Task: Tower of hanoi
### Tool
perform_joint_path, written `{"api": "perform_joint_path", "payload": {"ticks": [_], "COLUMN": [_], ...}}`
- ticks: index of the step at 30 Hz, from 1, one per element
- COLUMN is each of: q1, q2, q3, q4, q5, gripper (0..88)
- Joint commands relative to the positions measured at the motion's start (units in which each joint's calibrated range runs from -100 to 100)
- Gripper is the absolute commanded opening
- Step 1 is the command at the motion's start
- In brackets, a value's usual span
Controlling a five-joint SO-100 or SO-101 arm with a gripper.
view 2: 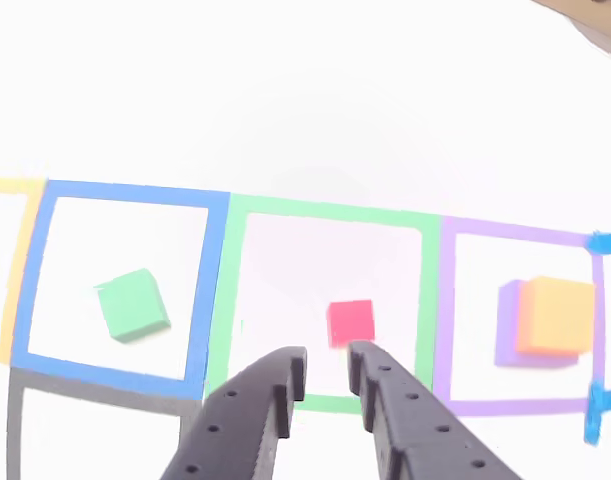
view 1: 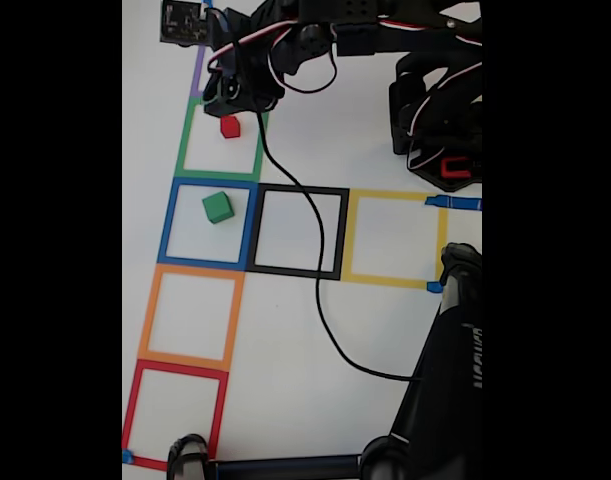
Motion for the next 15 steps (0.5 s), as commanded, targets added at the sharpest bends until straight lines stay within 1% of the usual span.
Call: {"api": "perform_joint_path", "payload": {"ticks": [1,3,5,9,12,15], "q1": [4.23,6.63,8.83,12.38,14.68,16.12], "q2": [0.25,0.5,-0.55,-4.43,-8.22,-12.02], "q3": [-19.08,-22.99,-23.45,-16.35,-7.54,3.01], "q4": [18.14,22.59,24.62,24.21,19.84,12.31], "q5": [0.91,1.08,1.08,1.08,1.08,1.08], "gripper": [0.1,0.1,1.7,14.2,18.0,21.8]}}
